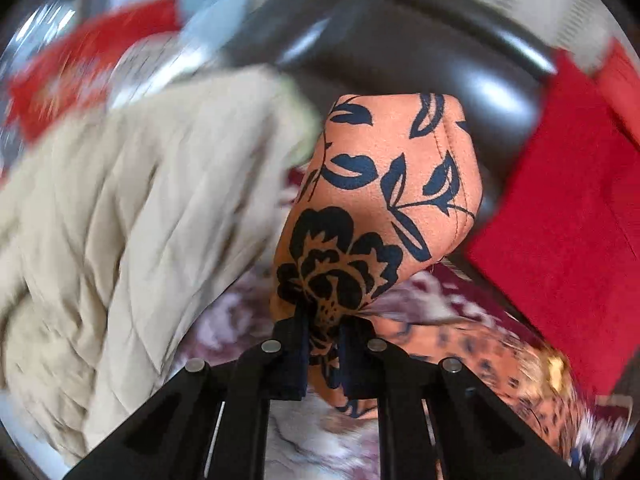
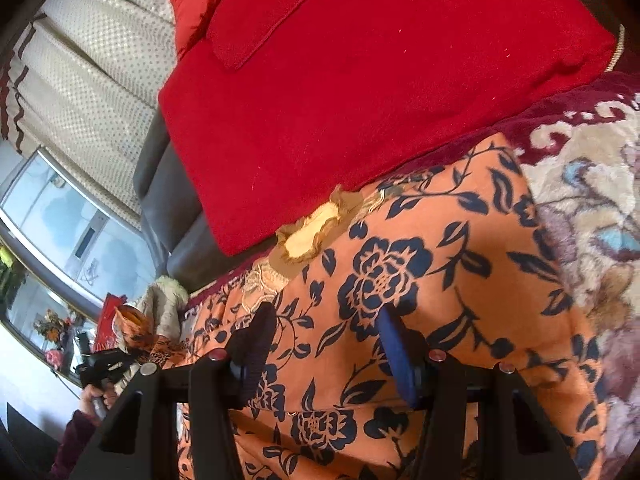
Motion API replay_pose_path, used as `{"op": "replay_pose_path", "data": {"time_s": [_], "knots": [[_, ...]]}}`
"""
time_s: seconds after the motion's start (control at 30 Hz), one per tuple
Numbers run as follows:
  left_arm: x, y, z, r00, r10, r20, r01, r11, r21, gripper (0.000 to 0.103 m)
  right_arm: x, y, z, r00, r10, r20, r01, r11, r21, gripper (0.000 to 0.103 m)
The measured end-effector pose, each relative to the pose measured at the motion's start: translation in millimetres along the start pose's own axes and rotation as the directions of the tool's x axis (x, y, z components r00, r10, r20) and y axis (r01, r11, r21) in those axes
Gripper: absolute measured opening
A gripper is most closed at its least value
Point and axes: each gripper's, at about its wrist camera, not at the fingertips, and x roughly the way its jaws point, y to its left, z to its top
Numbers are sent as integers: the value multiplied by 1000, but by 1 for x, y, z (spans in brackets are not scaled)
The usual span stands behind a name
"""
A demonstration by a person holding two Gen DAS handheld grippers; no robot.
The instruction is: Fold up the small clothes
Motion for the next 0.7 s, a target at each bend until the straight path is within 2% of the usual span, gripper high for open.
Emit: {"op": "replay_pose_path", "data": {"time_s": [0.1, 0.23, 0.3, 0.37, 0.43, 0.47, 0.5, 0.57, 0.63, 0.7], "knots": [[-37, -60, 8, 998, -60, 4, 59, 989, 137, 12, -14, -2, 3, 999, 0, 34, 0, 1000, 2, 57], [-85, -152, -3, 984, -178, -11, 171, 930, 326, 12, -31, -13, 10, 997, -3, 75, 1, 999, 35, 57], [-104, -198, -18, 972, -231, -32, 224, 886, 407, 15, -42, -21, 14, 995, -1, 97, -5, 998, 62, 57], [-120, -241, -40, 953, -292, -84, 296, 829, 474, 25, -51, -28, 18, 993, 1, 117, -11, 996, 83, 57], [-129, -276, -62, 932, -330, -149, 356, 761, 543, 53, -59, -36, 22, 991, 1, 132, -16, 994, 112, 57], [-135, -291, -75, 928, -340, -152, 362, 729, 581, 57, -63, -41, 24, 991, 5, 134, -24, 990, 137, 57], [-140, -300, -83, 927, -345, -145, 359, 708, 608, 60, -66, -47, 25, 991, 13, 135, -35, 986, 165, 58], [-145, -314, -100, 926, -351, -141, 351, 659, 666, 60, -71, -58, 28, 991, 23, 131, -51, 976, 209, 60], [-141, -312, -107, 934, -331, -132, 326, 647, 689, 60, -75, -65, 31, 991, 33, 131, -63, 970, 234, 62], [-125, -308, -108, 948, -294, -124, 297, 665, 685, 60, -77, -68, 33, 990, 48, 134, -80, 965, 249, 69]]}}
